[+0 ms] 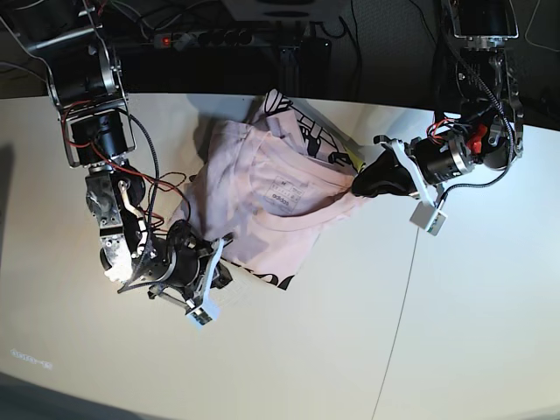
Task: Fold the T-shirt properly
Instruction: 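Press and tuck the folded bundle edges with both grippers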
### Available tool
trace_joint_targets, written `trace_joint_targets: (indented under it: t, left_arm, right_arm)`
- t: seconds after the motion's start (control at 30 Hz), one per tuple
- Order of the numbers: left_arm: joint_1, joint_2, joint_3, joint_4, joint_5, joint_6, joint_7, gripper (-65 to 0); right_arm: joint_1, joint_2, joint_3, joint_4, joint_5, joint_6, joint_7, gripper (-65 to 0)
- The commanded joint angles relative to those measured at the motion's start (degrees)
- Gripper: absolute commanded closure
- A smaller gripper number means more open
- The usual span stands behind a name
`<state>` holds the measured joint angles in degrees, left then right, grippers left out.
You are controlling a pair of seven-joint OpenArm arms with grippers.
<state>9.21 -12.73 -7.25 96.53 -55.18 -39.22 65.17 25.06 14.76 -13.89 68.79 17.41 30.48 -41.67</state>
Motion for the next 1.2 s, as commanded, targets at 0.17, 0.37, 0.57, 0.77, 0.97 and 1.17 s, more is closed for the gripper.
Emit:
trace_joint_targets:
  t: [0.17, 0.37, 0.57, 0.77, 0.97, 1.17]
  left_arm:
    - [-0.61, -0.76, 0.87, -2.97, 0.48, -0.78, -1.55, 0.0]
    - [-0.90, -0.76, 4.76, -9.55, 5.66, -0.78, -6.82, 0.0]
    - [-2.64, -0.74, 7.04, -10.03, 9.46, -0.78, -8.85, 0.0]
    - [-7.69, -0.74, 7.39, -10.03, 14.43, -0.78, -10.58, 0.0]
    - [-12.70, -0.74, 11.34, -10.05, 19.69, -0.78, -12.20, 0.0]
    - [-16.70, -0.15, 19.82, -13.18, 24.37, -0.78, -16.50, 0.0]
  right_arm:
    - [-4.15, 5.62, 0.37, 5.90, 5.01, 0.83, 0.46, 0.0]
    - [-10.91, 10.67, 0.39, 14.84, 8.02, 0.83, -1.27, 0.0]
    - [-17.25, 13.00, 1.31, 21.94, 10.23, 0.81, -3.52, 0.0]
    - [-25.29, 12.98, 5.42, 27.43, 11.15, 0.83, -4.04, 0.0]
    - [-33.51, 12.96, 10.47, 32.76, 12.50, 0.85, -4.04, 0.0]
    - [-39.91, 12.61, 10.93, 38.27, 12.35, 0.83, -4.02, 0.0]
